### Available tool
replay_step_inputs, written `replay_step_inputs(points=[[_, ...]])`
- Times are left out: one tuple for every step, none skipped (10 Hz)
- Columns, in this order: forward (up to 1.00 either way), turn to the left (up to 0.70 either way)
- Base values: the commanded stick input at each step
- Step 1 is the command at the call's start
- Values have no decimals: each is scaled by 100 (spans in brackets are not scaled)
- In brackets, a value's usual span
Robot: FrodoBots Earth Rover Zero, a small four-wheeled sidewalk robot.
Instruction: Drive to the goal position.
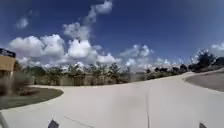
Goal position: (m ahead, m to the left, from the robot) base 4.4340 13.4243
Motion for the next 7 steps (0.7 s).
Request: replay_step_inputs(points=[[70, 0], [70, 0], [70, 1], [70, 12], [70, 13], [70, 14], [70, 14]])
